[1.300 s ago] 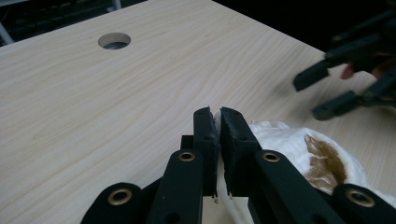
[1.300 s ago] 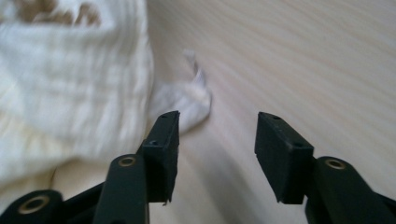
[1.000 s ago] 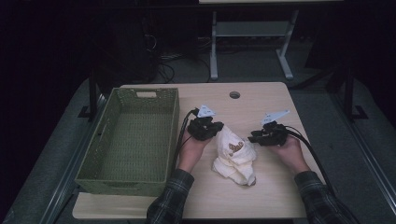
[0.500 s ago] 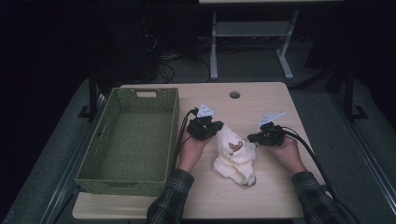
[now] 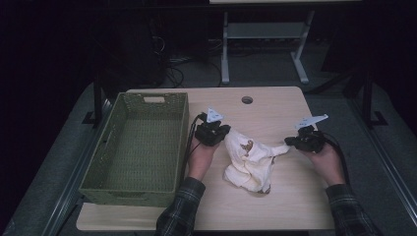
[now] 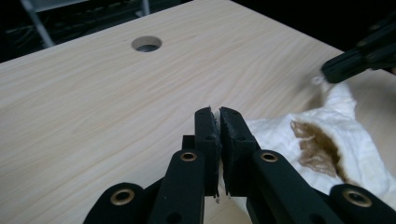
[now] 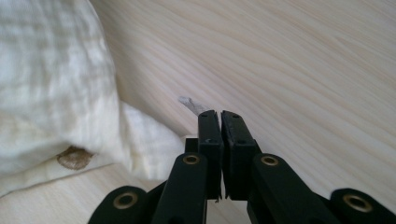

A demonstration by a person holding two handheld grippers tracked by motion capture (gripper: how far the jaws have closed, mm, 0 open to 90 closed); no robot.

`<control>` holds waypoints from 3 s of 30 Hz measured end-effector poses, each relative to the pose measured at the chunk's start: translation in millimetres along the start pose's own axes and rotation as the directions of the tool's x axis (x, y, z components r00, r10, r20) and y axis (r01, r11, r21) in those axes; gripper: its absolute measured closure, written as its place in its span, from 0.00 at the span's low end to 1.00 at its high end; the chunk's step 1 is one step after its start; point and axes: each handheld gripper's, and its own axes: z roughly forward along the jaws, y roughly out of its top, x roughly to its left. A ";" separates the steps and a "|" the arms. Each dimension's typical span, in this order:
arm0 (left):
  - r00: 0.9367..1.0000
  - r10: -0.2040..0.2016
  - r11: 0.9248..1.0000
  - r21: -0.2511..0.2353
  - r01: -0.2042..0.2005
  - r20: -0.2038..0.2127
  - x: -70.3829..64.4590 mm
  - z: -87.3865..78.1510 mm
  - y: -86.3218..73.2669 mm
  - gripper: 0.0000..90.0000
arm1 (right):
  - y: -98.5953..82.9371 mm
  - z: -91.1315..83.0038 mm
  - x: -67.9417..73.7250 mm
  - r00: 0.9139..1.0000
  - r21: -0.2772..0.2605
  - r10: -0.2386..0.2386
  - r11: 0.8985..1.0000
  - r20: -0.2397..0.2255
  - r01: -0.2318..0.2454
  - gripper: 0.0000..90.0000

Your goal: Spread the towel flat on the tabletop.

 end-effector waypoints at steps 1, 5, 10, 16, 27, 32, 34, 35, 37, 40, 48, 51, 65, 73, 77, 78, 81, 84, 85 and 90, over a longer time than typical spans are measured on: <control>1.000 -0.004 1.000 0.004 0.005 -0.028 1.8 1.0 -1.0 0.95 | -2.6 -2.0 -3.9 1.000 0.015 0.012 1.000 0.025 -0.013 0.97; 0.997 -0.004 1.000 0.015 0.005 -0.075 5.7 2.0 -2.5 0.96 | -8.2 -4.9 -11.8 0.996 0.039 0.047 0.998 0.075 -0.050 0.97; 0.993 -0.023 0.999 0.022 0.026 -0.120 11.3 12.6 -6.6 0.96 | -10.9 -5.9 -19.8 0.994 0.024 0.078 0.997 0.071 -0.079 0.97; 0.986 -0.035 0.998 0.054 0.044 -0.162 20.9 32.1 -12.0 0.95 | -1.8 4.5 -24.5 0.995 0.021 0.075 0.997 0.060 -0.077 0.96; 0.989 -0.048 0.997 0.056 0.056 -0.142 15.2 25.2 -11.4 0.77 | -1.0 -6.3 -22.3 0.996 -0.039 0.088 0.995 0.026 -0.087 0.85; 0.998 -0.015 0.998 0.067 0.019 -0.064 0.9 16.3 -10.2 0.77 | -7.0 -11.5 -7.8 0.998 -0.031 0.055 0.998 -0.001 -0.055 0.90; 1.000 -0.006 0.998 0.069 0.007 -0.016 -5.3 12.3 -11.1 0.76 | -9.1 -14.5 1.0 0.999 -0.030 0.034 0.999 -0.017 -0.035 0.91; 1.000 -0.003 0.997 0.073 0.002 0.005 -8.5 10.4 -12.0 0.76 | -10.2 -15.9 5.3 0.999 -0.038 0.026 0.999 -0.023 -0.027 0.91; 0.999 0.004 0.997 0.078 -0.007 0.041 -14.0 6.8 -14.7 0.74 | -12.0 -19.0 13.2 0.999 -0.041 0.014 0.999 -0.037 -0.016 0.91; 0.996 0.022 0.995 0.096 -0.030 0.081 -20.7 2.8 -20.1 0.72 | -15.4 -20.3 23.3 0.998 -0.038 0.007 0.999 -0.066 -0.010 0.91; 0.976 0.082 0.984 0.137 -0.111 0.202 -48.0 -10.9 -41.1 0.72 | -28.8 -18.0 50.2 0.995 -0.010 -0.016 1.000 -0.103 0.015 0.87; 0.972 0.091 0.982 0.140 -0.124 0.218 -54.2 -14.0 -46.2 0.71 | -32.7 -18.7 54.4 0.993 -0.005 -0.016 1.000 -0.115 0.016 0.84; 0.948 0.104 0.971 0.174 -0.162 0.302 -79.6 -1.4 -66.4 0.64 | -45.8 -14.3 78.8 0.984 -0.015 -0.017 1.000 -0.176 0.014 0.73; 0.944 0.127 0.956 0.214 -0.198 0.305 -82.5 12.6 -71.3 0.88 | -46.1 -9.1 81.2 0.987 0.009 -0.051 0.999 -0.152 0.053 0.83; 0.942 0.120 0.958 0.214 -0.193 0.313 -81.5 13.5 -69.0 0.97 | -44.3 -9.3 83.3 0.985 0.018 -0.073 0.997 -0.156 0.077 0.96; 0.942 0.120 0.958 0.214 -0.193 0.313 -81.5 13.5 -69.0 0.97 | -43.6 -9.7 83.9 0.986 0.017 -0.081 0.996 -0.143 0.084 0.96; 0.947 0.104 0.973 0.168 -0.161 0.304 -75.5 3.1 -61.3 0.97 | -42.2 -15.4 78.3 0.990 -0.011 -0.076 0.997 -0.120 0.076 0.96; 0.954 0.082 0.982 0.138 -0.126 0.288 -66.7 -4.8 -57.3 0.97 | -41.7 -22.5 68.4 0.994 -0.041 -0.044 0.998 -0.099 0.040 0.96; 0.954 0.082 0.982 0.138 -0.126 0.288 -66.7 -4.8 -57.3 0.97 | -41.7 -22.5 68.4 0.994 -0.041 -0.044 0.998 -0.099 0.040 0.96; 0.973 0.033 0.994 0.091 -0.055 0.227 -44.3 -15.7 -53.0 0.97 | -41.8 -29.0 50.6 0.999 -0.046 -0.036 0.998 -0.033 0.035 0.96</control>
